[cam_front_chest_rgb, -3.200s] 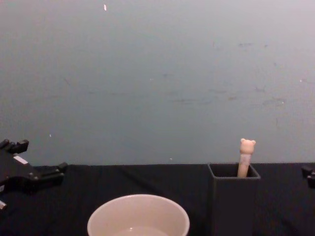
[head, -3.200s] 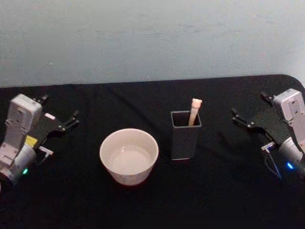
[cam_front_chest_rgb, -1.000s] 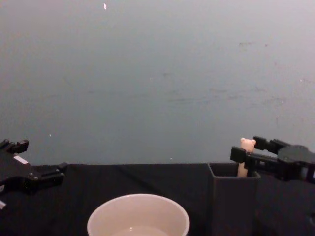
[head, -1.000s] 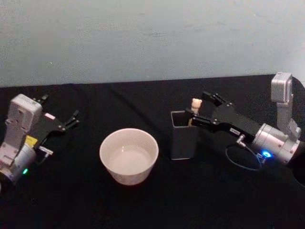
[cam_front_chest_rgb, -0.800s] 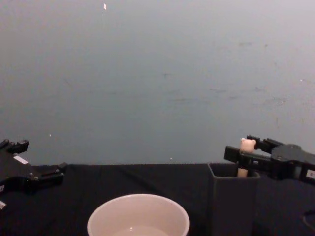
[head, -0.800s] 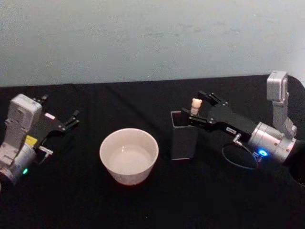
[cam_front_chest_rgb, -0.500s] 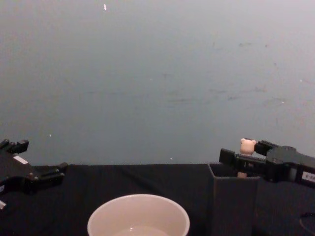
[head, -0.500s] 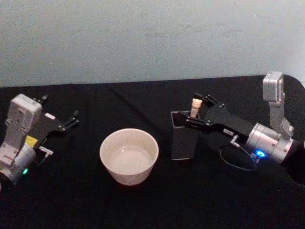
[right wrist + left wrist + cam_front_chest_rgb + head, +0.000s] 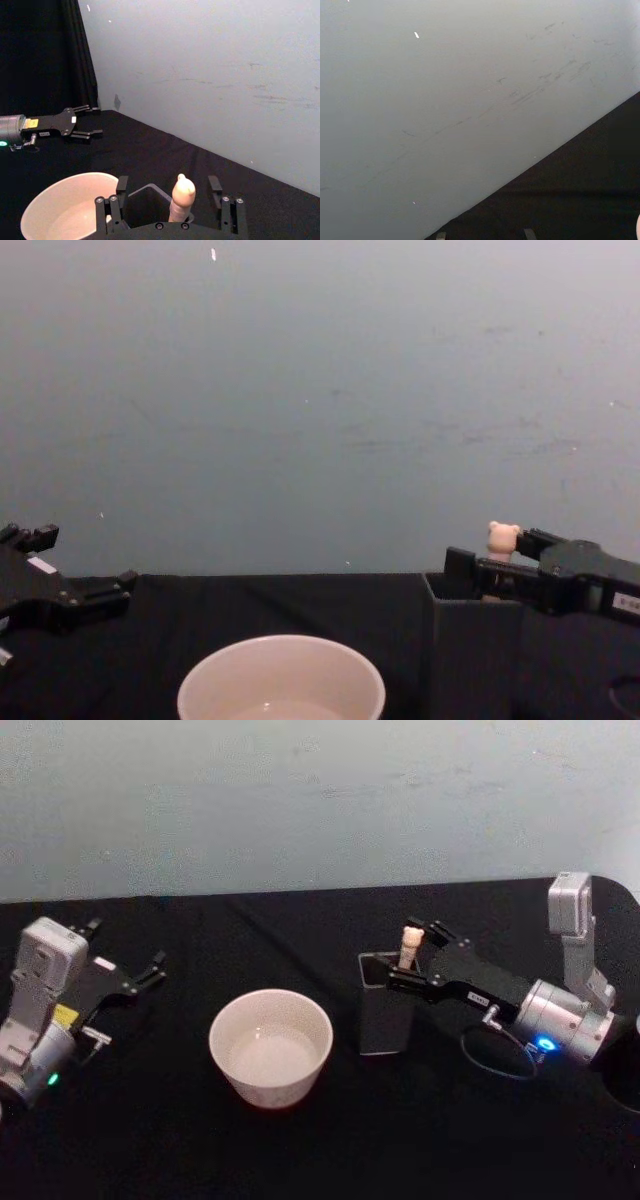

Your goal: Pick up the stirring spoon with one hand, stir inside the cup, then place it back in its original position.

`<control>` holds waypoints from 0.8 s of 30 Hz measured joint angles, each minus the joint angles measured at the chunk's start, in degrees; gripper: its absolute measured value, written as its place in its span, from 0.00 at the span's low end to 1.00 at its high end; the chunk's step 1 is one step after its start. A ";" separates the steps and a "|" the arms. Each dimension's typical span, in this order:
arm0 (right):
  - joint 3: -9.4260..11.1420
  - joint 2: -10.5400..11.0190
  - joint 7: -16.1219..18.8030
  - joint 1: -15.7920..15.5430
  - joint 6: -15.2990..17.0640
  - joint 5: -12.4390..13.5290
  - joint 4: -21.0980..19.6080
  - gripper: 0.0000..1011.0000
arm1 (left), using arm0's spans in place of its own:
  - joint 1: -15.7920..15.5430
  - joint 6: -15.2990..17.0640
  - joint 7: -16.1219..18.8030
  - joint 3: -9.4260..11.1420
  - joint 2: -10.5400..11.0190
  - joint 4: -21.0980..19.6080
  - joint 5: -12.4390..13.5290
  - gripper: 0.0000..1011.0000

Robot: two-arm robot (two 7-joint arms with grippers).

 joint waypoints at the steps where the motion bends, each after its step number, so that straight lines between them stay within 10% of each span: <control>1: 0.00 0.00 0.01 0.00 0.00 0.01 0.01 0.98 | 0.00 0.00 0.00 0.00 0.00 0.00 0.00 0.99; 24: 0.09 -0.04 0.13 0.08 0.00 0.23 0.13 0.33 | 0.00 0.00 0.00 0.00 0.00 0.00 0.00 0.99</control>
